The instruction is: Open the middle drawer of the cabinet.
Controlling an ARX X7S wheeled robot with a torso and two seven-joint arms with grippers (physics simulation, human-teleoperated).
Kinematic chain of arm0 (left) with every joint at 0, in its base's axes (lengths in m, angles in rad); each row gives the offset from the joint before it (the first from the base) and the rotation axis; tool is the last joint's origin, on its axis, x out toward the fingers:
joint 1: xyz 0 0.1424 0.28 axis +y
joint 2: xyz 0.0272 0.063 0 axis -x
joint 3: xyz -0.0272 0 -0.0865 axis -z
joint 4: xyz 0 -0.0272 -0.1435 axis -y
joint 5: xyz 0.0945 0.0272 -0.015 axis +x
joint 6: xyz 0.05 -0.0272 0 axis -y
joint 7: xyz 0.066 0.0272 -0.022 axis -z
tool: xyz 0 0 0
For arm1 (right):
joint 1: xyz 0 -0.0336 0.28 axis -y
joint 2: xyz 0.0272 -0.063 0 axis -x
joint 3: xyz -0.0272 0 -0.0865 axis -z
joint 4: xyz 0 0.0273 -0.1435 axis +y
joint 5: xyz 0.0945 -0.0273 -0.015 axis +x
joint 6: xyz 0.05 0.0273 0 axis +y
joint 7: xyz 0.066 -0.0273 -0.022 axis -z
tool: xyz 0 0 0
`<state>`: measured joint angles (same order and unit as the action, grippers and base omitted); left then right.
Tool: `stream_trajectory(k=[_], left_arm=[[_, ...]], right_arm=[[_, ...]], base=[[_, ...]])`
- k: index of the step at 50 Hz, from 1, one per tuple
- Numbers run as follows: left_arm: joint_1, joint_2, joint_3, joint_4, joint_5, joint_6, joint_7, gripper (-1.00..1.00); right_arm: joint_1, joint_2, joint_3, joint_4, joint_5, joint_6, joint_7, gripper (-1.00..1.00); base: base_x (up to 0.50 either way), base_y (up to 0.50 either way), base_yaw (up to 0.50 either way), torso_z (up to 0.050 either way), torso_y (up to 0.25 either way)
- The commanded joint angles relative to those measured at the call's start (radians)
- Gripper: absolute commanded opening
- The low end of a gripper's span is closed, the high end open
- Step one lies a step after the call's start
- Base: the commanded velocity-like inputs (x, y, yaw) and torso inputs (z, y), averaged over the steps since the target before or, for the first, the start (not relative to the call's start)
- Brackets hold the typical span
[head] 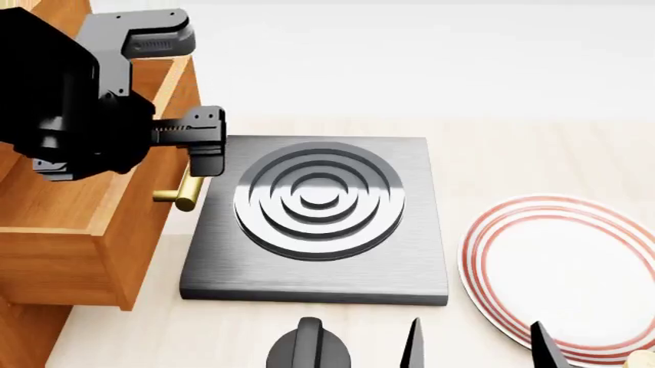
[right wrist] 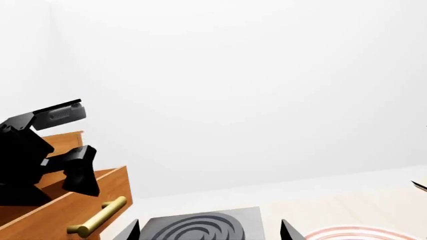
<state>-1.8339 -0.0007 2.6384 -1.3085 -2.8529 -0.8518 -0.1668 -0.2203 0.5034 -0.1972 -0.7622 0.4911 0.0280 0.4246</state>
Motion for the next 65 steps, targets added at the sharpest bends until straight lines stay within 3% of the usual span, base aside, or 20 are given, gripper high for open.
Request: stream_trajectory(k=[1, 16, 21, 39, 55, 65], left_arm=[[0.02, 0.0, -0.033, 0.0, 0.029, 0.003, 0.007, 1.0], [0.036, 0.0, -0.25, 0.0, 0.207, -0.01, -0.011, 1.0], [0.045, 0.0, -0.373, 0.0, 0.304, -0.021, -0.02, 1.0], [0.04, 0.0, -0.541, 0.0, 0.421, -0.047, 0.018, 1.0], [0.044, 0.001, -0.818, 0.027, 0.648, -0.086, -0.024, 1.0], [0.048, 0.001, -0.901, 0.048, 0.712, -0.086, -0.044, 1.0]], right_arm=[[0.001, 0.002, -0.003, 0.0, -0.001, -0.001, 0.002, 1.0], [0.001, 0.006, -0.004, 0.001, 0.002, -0.005, 0.004, 1.0], [0.002, 0.008, -0.003, 0.0, 0.004, -0.005, 0.005, 1.0], [0.0, 0.012, -0.007, -0.008, 0.005, -0.003, 0.011, 1.0], [-0.002, 0.015, -0.008, -0.009, 0.005, -0.007, 0.014, 1.0], [-0.001, 0.018, -0.009, -0.009, 0.007, -0.009, 0.015, 1.0]], base=[[0.0, 0.0, 0.0, 0.0, 0.0], [0.0, 0.0, 0.0, 0.0, 0.0], [0.0, 0.0, 0.0, 0.0, 0.0], [0.0, 0.0, 0.0, 0.0, 0.0], [0.0, 0.0, 0.0, 0.0, 0.0], [0.0, 0.0, 0.0, 0.0, 0.001]])
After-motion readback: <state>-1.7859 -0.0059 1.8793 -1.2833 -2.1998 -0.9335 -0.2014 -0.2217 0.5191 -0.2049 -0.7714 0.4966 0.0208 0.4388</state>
